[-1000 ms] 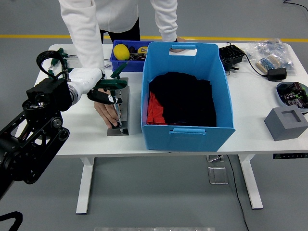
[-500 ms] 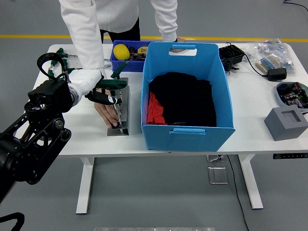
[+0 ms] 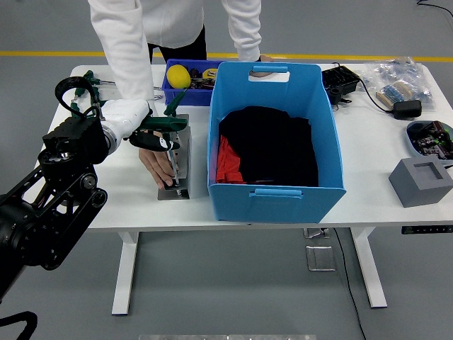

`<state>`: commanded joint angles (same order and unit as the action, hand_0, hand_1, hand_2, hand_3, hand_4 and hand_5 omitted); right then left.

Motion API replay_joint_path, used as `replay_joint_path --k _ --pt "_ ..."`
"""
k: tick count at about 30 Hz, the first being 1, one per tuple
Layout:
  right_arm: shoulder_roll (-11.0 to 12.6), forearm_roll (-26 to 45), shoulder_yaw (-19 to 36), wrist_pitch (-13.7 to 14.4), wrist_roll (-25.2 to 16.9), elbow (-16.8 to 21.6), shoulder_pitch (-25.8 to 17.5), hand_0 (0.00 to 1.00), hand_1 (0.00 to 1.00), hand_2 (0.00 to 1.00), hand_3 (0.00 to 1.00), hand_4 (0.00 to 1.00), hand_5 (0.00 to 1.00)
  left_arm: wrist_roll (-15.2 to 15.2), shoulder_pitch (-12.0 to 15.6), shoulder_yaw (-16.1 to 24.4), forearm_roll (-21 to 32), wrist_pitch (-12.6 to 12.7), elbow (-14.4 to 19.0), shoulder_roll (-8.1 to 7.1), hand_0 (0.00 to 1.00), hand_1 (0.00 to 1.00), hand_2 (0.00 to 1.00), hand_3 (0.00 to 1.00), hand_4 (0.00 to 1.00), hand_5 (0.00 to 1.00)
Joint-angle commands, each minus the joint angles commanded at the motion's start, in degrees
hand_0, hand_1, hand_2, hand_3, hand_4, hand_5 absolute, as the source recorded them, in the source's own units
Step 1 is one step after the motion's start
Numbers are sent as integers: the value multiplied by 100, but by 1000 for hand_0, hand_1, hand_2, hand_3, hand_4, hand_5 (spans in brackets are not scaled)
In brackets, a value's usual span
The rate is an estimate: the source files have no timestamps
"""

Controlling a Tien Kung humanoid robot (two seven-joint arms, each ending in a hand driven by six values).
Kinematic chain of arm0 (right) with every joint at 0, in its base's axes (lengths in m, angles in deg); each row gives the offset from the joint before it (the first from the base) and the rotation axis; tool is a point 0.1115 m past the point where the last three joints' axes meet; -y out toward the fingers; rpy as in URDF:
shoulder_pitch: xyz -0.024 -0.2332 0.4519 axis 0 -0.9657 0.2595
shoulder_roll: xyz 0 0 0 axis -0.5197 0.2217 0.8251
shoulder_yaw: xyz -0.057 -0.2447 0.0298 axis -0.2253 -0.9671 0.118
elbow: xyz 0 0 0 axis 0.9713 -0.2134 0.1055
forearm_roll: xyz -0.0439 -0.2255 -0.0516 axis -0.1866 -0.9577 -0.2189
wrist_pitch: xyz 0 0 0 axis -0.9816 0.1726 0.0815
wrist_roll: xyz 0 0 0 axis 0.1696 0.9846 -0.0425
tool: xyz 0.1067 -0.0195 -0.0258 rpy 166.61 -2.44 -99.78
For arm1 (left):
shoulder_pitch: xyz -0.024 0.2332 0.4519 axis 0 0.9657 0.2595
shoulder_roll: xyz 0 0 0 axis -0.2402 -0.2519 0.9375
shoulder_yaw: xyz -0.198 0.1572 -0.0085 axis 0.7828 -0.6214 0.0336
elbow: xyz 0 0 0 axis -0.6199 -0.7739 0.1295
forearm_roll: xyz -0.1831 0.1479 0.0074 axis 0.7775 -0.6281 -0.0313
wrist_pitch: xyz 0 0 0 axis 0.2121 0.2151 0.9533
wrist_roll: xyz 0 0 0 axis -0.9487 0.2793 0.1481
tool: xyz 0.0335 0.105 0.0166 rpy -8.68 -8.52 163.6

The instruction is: Lift tool from toolbox,place it in box,lift tool from toolbox,place it in box

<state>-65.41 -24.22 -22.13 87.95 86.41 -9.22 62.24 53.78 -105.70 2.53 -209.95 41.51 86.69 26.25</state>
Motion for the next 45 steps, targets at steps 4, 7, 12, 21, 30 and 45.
replay_joint_path --k 4,7,12,21,30,45 --pt "2 -15 11 1 5 0 -1 663 632 724 566 814 621 25 4 -17 59 32 -34 -4 171 70 86 239 998 700" --pt "3 -22 14 1 7 0 -2 663 632 724 565 813 620 45 3 -27 102 74 -51 -9 150 36 58 195 998 702" --pt "3 -29 13 1 9 0 0 664 631 724 565 813 619 89 6 -55 144 264 -71 -14 127 17 41 169 998 703" --pt "4 -23 8 2 6 0 4 663 630 724 565 813 619 51 33 -87 152 671 -135 -31 117 2 23 144 998 702" --pt "5 -26 9 2 8 0 3 663 629 724 565 813 619 95 40 -172 0 983 -144 -37 107 2 2 103 998 707" --pt "5 -21 10 2 5 0 3 664 629 724 565 813 618 38 11 -219 0 1277 -39 -89 107 2 2 99 998 730"
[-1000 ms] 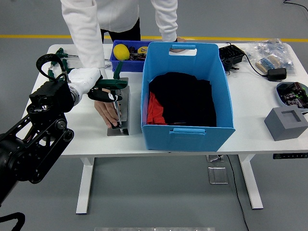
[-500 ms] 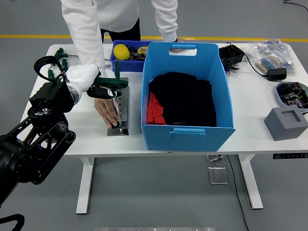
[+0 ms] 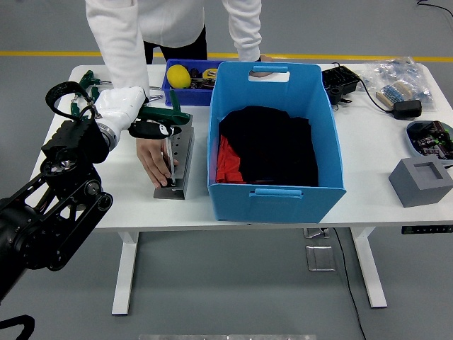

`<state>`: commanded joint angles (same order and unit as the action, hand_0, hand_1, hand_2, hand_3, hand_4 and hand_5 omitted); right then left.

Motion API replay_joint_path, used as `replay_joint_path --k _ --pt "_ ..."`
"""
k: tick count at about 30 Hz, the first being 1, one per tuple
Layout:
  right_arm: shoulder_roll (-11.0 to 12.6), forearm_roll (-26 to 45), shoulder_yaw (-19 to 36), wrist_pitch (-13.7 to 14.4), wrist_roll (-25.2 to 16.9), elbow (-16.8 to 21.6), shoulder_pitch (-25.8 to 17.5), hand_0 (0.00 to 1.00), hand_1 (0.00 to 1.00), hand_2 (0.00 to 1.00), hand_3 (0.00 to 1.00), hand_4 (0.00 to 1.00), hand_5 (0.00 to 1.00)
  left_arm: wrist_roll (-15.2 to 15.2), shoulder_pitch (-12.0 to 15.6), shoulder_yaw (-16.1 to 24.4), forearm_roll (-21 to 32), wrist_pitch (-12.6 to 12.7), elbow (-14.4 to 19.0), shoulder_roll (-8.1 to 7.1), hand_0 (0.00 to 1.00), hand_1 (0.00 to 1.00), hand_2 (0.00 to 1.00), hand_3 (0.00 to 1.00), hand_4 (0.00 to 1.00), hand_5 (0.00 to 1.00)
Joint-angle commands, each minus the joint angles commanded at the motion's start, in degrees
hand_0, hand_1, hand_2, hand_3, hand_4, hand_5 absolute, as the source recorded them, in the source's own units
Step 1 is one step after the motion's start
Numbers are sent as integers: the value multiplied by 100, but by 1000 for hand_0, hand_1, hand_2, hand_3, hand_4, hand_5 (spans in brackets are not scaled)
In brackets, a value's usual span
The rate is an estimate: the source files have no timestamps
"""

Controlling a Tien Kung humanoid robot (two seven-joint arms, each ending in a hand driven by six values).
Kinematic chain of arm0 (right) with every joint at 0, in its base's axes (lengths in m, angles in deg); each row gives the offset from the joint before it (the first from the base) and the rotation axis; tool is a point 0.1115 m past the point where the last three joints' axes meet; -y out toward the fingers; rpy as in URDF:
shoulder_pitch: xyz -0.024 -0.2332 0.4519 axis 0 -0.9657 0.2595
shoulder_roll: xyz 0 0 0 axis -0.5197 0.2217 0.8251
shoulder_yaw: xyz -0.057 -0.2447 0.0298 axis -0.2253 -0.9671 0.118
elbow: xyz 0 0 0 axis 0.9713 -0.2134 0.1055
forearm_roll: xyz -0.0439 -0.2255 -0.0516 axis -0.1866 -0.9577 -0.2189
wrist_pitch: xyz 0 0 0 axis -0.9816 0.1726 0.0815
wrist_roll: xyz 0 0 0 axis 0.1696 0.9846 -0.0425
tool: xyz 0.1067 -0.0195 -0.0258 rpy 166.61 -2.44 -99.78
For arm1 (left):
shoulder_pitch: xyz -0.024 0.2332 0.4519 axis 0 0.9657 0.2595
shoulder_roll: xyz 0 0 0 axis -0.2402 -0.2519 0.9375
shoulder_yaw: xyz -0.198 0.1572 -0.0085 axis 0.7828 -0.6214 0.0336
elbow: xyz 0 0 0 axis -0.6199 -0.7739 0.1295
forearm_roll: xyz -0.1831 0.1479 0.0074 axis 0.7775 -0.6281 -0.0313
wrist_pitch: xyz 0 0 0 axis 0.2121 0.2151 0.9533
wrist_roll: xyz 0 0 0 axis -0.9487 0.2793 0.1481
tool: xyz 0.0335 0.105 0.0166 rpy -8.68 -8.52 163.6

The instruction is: Lift tool from toolbox,place it in box,lift tool from toolbox,place it in box

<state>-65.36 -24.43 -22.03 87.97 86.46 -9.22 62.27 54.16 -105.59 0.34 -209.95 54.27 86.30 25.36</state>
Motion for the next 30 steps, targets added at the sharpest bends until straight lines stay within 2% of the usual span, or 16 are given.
replay_joint_path --k 2,3,8,9,15,16,21,22,30 --pt "-1 -11 6 -1 3 0 -2 664 629 724 565 813 618 11 -24 -18 0 -49 54 -28 107 2 2 99 998 730" --pt "-1 -13 6 -1 4 0 -3 663 629 724 564 813 618 14 -37 -29 0 -77 73 -43 107 2 2 101 856 708" --pt "-3 -25 21 -1 8 0 -12 663 629 724 564 813 618 15 -125 -100 0 -156 122 -147 107 2 2 101 856 708" --pt "-4 -25 23 0 8 0 -15 664 629 724 564 811 616 16 -142 -121 0 -156 123 -171 108 2 2 102 750 643" --pt "-10 -39 47 5 15 0 -25 664 629 724 564 811 616 22 -228 -210 0 -172 198 -297 108 2 2 102 750 643" --pt "-11 -44 51 6 16 0 -27 665 629 724 565 813 618 27 -242 -212 0 -180 224 -316 108 2 2 101 675 505" --pt "-14 -55 64 9 20 0 -35 665 629 724 565 813 618 67 -312 -193 0 -256 395 -424 108 2 2 101 675 505" --pt "-16 -60 69 10 23 0 -36 664 630 724 565 813 619 71 -325 -188 0 -270 426 -445 110 2 2 106 648 442" --pt "-18 -46 54 11 23 0 -29 663 630 724 565 813 619 103 -399 -145 0 -380 659 -574 109 2 2 109 647 431"
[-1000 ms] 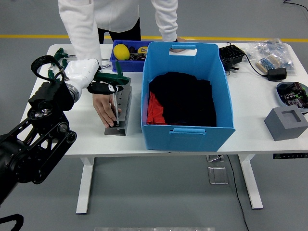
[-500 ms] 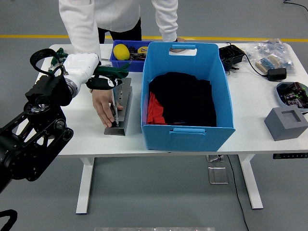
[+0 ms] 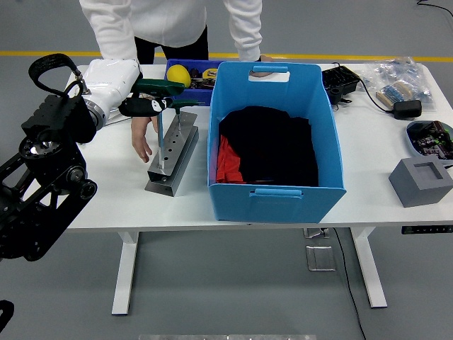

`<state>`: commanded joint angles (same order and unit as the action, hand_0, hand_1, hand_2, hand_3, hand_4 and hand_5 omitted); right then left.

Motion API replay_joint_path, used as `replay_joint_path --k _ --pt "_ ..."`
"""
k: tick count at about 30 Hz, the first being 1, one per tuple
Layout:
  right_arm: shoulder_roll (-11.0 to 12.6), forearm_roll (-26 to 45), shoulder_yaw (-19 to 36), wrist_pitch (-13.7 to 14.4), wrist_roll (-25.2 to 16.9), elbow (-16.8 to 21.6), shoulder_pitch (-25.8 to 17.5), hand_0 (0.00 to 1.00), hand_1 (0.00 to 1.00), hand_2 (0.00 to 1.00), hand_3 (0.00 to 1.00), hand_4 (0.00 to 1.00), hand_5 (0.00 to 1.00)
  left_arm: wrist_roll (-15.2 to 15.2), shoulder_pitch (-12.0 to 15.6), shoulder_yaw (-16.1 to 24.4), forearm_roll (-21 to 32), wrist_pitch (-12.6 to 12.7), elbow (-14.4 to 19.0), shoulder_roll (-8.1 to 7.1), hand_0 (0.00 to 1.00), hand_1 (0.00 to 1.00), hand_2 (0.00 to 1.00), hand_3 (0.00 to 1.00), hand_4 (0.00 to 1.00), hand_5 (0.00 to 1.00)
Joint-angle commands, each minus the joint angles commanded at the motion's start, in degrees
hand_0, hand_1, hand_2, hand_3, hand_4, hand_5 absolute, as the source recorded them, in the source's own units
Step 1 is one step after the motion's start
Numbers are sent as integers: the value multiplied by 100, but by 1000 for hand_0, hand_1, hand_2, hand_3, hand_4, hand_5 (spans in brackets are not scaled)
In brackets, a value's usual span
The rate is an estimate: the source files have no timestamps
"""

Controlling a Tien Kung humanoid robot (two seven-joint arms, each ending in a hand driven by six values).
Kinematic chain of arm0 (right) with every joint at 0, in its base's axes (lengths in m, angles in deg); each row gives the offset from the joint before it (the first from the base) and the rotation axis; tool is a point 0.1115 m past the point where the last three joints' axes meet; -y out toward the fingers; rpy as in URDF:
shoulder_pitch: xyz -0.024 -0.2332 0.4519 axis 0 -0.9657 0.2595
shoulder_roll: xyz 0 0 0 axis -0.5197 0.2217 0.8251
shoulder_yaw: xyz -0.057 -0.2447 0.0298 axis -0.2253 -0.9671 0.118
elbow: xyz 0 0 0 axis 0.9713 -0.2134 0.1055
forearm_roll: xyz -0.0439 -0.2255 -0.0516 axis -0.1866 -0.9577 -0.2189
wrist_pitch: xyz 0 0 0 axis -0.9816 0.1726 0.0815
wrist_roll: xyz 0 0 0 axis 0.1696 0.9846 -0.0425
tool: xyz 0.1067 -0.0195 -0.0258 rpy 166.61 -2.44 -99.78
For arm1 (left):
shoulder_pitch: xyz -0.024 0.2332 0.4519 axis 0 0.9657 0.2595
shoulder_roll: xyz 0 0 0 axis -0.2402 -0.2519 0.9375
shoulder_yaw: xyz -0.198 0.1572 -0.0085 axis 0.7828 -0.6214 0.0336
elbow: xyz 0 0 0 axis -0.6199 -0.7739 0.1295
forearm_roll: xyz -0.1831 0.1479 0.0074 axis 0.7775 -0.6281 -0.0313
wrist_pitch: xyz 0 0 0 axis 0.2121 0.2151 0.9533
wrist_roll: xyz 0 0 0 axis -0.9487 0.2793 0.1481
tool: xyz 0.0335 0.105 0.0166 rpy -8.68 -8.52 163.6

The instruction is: Lift tool from toolbox,place it in box,lift tool from toolbox,place it in box

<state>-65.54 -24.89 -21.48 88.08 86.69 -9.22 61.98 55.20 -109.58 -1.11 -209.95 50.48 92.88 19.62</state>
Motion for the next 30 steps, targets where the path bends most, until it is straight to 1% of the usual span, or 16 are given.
replay_joint_path --k 2,3,9,11,16,20,25,30 --pt "0 0 0 0 -1 0 1 663 630 724 565 813 619 2 -17 6 0 -17 54 -22 109 2 2 109 647 431" --pt "0 3 0 0 -1 0 0 664 631 724 565 812 618 4 -30 12 0 -31 87 -32 110 2 2 113 640 413" --pt "-1 13 -6 0 -4 0 -2 664 631 724 565 812 618 31 -109 64 0 -124 281 -87 110 2 2 113 640 413" --pt "-1 7 -2 -1 -3 0 -4 662 630 724 564 812 618 35 -168 88 0 -149 368 -128 110 2 2 113 641 416" --pt "-1 9 -1 -3 -3 0 -8 662 631 724 565 812 619 24 -298 107 0 -137 493 -229 110 2 2 114 639 413" --pt "-4 -2 8 -3 2 0 -9 662 631 724 565 812 619 1 -420 110 0 -102 549 -265 110 2 2 114 639 413" --pt "-4 -8 2 -4 5 0 -8 662 631 724 564 812 620 -55 -612 143 0 45 581 -207 110 2 2 115 639 413" --pt "4 19 -28 -5 2 0 6 663 631 724 564 812 620 -144 -867 -4 196 318 471 -64 110 2 2 114 637 410"
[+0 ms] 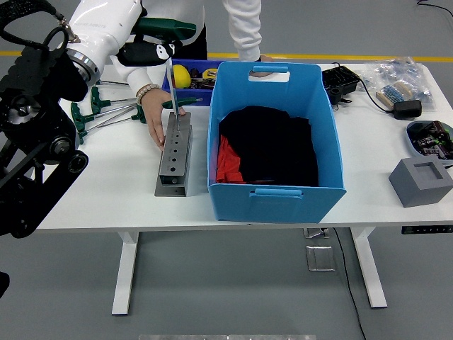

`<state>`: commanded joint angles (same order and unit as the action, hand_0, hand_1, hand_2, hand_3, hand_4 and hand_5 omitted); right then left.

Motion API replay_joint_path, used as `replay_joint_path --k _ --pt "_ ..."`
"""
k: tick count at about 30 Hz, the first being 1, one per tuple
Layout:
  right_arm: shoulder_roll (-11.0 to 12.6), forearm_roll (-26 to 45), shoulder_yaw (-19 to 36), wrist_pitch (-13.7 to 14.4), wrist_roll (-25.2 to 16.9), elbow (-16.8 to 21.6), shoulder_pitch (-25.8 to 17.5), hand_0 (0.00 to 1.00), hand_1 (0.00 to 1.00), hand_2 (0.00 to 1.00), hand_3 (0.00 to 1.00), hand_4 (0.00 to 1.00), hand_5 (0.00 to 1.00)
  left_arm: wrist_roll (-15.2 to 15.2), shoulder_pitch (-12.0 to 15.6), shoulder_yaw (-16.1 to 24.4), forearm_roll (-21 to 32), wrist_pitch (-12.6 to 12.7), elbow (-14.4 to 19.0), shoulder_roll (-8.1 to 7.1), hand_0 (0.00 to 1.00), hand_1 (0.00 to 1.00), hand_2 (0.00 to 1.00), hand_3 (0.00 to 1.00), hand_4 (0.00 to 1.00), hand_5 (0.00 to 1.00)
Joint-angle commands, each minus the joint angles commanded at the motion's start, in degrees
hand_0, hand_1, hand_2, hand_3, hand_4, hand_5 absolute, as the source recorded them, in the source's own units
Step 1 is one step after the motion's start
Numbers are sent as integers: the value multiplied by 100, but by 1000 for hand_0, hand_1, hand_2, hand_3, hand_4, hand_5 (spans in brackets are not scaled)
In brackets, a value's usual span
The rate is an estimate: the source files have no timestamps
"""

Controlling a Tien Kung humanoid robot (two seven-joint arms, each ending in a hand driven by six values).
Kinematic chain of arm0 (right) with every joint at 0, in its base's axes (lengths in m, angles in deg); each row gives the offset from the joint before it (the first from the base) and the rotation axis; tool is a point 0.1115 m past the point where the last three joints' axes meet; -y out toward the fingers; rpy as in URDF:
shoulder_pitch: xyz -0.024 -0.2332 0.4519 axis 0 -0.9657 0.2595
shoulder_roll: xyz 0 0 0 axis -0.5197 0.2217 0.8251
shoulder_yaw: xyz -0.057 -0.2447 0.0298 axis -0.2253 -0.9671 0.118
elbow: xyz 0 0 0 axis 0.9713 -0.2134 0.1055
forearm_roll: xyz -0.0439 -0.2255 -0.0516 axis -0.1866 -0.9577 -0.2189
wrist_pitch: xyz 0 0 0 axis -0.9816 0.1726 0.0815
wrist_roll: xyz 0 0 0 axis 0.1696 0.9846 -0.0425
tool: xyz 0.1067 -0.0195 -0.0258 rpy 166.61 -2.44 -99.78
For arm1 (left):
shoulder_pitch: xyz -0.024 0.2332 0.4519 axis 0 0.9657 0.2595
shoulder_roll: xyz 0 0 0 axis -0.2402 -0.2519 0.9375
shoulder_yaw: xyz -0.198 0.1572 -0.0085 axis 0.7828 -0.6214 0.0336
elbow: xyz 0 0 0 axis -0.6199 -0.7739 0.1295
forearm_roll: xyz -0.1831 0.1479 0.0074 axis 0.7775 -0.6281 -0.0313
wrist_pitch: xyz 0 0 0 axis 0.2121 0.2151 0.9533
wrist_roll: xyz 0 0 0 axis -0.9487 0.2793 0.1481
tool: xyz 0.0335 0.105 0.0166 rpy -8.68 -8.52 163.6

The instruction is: Lift tool from toolbox,place it in box,lift tool from toolbox,place it in box

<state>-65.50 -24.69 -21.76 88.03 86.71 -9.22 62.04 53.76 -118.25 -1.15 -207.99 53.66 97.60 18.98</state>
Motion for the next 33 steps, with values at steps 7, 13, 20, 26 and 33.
replay_joint_path --k 7,13,20,26,33 --pt "13 76 -67 7 -8 0 26 663 631 724 564 812 620 -112 -351 -403 281 304 -321 282 110 2 2 115 637 409" --pt "33 109 -133 4 -12 0 58 662 631 723 564 812 622 -253 -581 -976 526 582 -677 515 110 2 2 115 641 414" --pt "50 162 -169 -1 -26 0 70 663 631 724 564 812 621 -350 -745 -1781 800 796 -971 594 109 2 2 114 642 415" --pt "62 183 -209 -7 -28 0 79 663 630 724 564 812 623 -438 -928 -2347 1053 833 -1185 691 110 2 2 115 633 398" --pt "85 185 -256 -11 -25 0 86 663 629 724 564 812 623 -465 -1257 -2960 1414 704 -1539 833 114 2 4 119 632 389"
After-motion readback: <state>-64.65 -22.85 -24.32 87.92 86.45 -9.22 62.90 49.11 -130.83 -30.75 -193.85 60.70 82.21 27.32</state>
